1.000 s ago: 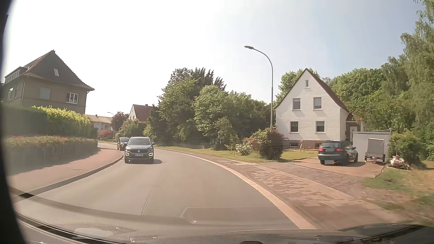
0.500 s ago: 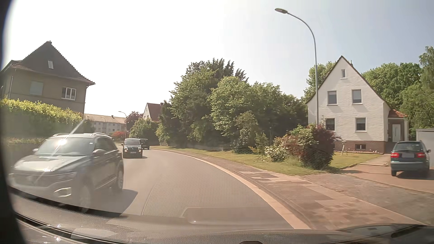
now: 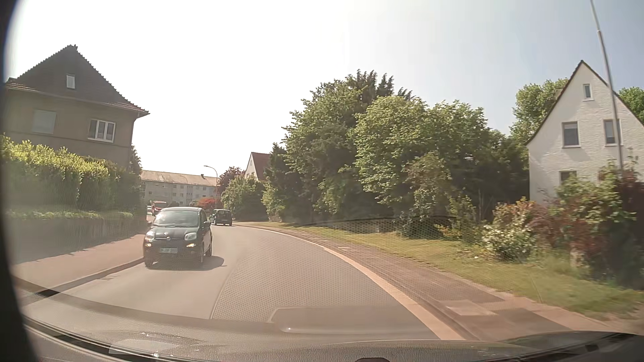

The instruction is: Follow the waypoints while adhering to traffic rules and regulations

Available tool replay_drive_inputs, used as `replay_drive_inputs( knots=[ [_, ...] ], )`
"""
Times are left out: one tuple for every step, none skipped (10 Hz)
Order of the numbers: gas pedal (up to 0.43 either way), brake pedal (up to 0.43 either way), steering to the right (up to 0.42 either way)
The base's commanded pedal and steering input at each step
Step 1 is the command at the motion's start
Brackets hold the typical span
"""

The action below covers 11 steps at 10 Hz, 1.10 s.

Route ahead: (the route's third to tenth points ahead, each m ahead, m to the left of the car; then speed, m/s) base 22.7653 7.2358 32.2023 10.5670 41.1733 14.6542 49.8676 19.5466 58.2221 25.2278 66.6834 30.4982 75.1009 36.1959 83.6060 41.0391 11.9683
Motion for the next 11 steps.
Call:
replay_drive_inputs(
  knots=[
    [0.169, 0.000, -0.090],
    [0.169, 0.000, -0.088],
    [0.169, 0.000, -0.082],
    [0.169, 0.000, -0.072],
    [0.169, 0.000, -0.065],
    [0.169, 0.000, -0.062],
    [0.169, 0.000, -0.062],
    [0.177, 0.000, -0.062],
    [0.177, 0.000, -0.062],
    [0.177, 0.000, -0.062],
    [0.177, 0.000, -0.063]
  ],
)
